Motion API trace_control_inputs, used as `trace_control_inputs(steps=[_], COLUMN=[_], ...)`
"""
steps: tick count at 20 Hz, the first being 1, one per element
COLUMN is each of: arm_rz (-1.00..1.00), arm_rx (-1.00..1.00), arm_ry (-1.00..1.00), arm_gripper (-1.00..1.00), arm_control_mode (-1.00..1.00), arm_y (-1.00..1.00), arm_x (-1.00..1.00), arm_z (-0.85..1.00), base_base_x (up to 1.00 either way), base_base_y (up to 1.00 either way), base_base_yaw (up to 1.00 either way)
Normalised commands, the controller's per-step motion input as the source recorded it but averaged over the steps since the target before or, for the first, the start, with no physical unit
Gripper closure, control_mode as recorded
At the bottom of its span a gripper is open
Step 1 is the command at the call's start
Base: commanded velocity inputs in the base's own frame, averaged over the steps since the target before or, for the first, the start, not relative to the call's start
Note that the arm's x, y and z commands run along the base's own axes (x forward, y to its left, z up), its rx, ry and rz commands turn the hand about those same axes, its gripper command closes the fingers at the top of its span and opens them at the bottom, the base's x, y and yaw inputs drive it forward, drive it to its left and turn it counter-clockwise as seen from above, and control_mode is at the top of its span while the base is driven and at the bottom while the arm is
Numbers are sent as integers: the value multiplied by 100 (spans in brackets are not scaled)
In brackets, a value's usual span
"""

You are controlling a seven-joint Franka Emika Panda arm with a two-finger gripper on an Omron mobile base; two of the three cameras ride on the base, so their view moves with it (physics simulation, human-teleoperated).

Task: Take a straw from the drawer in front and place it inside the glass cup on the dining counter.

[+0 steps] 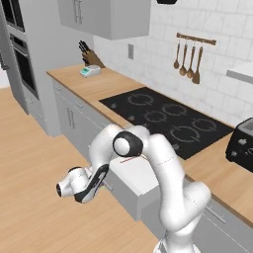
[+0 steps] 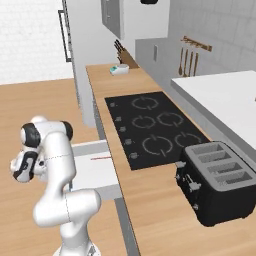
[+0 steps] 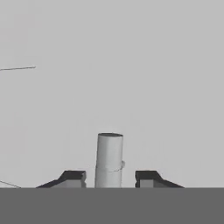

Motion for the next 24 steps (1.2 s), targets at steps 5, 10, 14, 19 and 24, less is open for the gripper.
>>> trace_control_inputs(steps=[5,10,14,19,24], arm_rz=[0,0,0,-7,-8], arm_rx=[50,60,53,35,8], arm_ry=[29,31,20,17,16], arm_gripper=[-100,-100,-100,-100,-100], arm_control_mode=[-100,-100,-100,-100,-100], arm_y=[0,-10,-46,-71,-70], arm_x=[-43,-38,-28,-1,30], arm_z=[92,100,100,93,23], base_base_x=[0,0,0,0,0], base_base_y=[0,0,0,0,0], base_base_yaw=[0,0,0,0,0])
